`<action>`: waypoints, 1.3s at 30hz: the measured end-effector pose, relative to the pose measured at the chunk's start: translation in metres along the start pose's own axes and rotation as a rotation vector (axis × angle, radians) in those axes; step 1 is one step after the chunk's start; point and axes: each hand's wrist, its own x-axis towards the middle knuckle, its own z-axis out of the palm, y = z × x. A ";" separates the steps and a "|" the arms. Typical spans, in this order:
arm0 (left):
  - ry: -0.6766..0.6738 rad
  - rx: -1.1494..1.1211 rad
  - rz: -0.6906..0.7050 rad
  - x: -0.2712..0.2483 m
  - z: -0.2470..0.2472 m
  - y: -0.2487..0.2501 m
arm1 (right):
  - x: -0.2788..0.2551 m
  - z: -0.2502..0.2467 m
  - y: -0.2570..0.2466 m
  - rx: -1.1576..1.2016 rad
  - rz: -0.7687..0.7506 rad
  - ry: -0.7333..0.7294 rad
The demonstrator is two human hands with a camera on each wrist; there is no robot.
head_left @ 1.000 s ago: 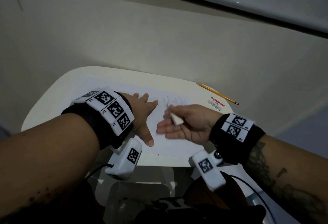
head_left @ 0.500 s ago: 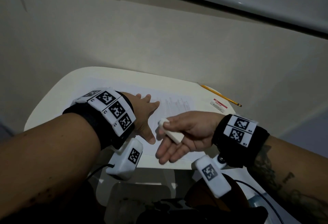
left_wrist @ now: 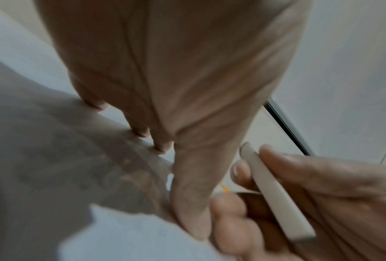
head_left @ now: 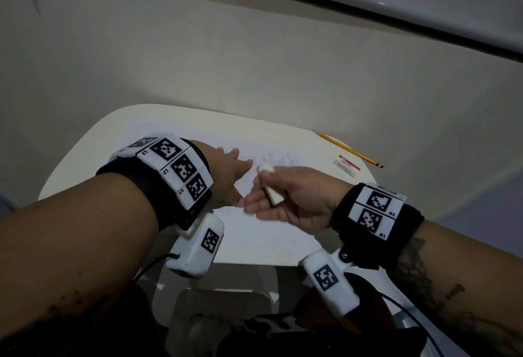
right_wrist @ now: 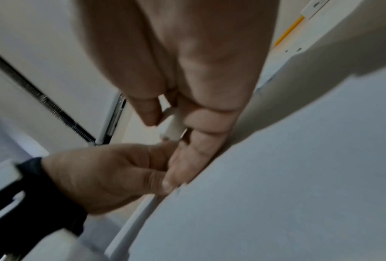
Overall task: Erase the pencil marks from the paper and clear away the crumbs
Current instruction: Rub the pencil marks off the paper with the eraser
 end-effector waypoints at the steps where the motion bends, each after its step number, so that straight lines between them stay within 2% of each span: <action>1: -0.003 0.001 -0.006 0.000 0.000 0.001 | 0.002 -0.002 -0.003 0.015 -0.051 0.087; 3: -0.003 0.001 -0.013 0.000 -0.001 0.003 | 0.003 -0.004 -0.006 0.049 -0.087 0.102; 7: 0.020 -0.018 0.000 0.002 0.000 0.002 | -0.005 0.000 0.001 0.061 0.068 -0.180; 9: 0.022 -0.032 -0.001 0.002 0.001 0.001 | -0.002 0.000 0.006 0.075 0.103 -0.164; 11: 0.037 -0.034 0.004 0.001 -0.001 0.003 | 0.007 -0.005 0.003 0.179 0.028 0.048; 14: 0.017 -0.036 -0.008 -0.004 -0.005 0.004 | 0.016 -0.025 -0.012 0.218 -0.179 0.502; 15: -0.006 -0.043 -0.010 -0.005 -0.005 0.004 | 0.015 -0.031 -0.017 0.233 -0.203 0.567; 16: -0.025 -0.054 -0.008 -0.007 -0.005 0.002 | 0.012 -0.035 -0.020 0.274 -0.186 0.559; 18: -0.035 -0.069 0.006 -0.008 -0.005 -0.001 | 0.001 -0.035 -0.021 0.342 -0.102 0.356; 21: -0.051 -0.065 0.008 -0.007 -0.005 -0.002 | -0.010 -0.027 -0.011 0.176 0.051 0.055; 23: -0.064 -0.061 0.000 -0.007 -0.005 -0.002 | -0.010 -0.023 -0.003 0.068 0.112 -0.033; 25: -0.051 -0.049 0.004 -0.006 -0.004 -0.002 | -0.003 -0.024 -0.001 0.120 0.110 0.011; 29: -0.044 -0.037 0.009 -0.003 -0.003 -0.003 | 0.018 -0.036 -0.015 0.230 -0.153 0.379; 30: -0.048 -0.037 0.006 -0.003 -0.003 -0.004 | 0.019 -0.037 -0.019 0.253 -0.171 0.386; 32: -0.045 -0.041 0.009 -0.001 -0.003 -0.004 | 0.017 -0.032 -0.020 0.308 -0.108 0.248; 34: -0.046 -0.055 0.008 0.000 -0.002 -0.005 | 0.015 -0.025 -0.014 0.256 -0.012 0.104; 35: -0.050 -0.059 0.005 0.000 -0.002 -0.005 | 0.015 -0.022 -0.010 0.214 0.011 0.080; 37: -0.051 -0.057 0.006 -0.001 -0.002 -0.005 | 0.020 -0.022 -0.007 0.221 0.002 0.134; 39: -0.044 -0.050 0.013 -0.002 -0.003 -0.005 | 0.026 -0.036 -0.010 0.276 -0.086 0.327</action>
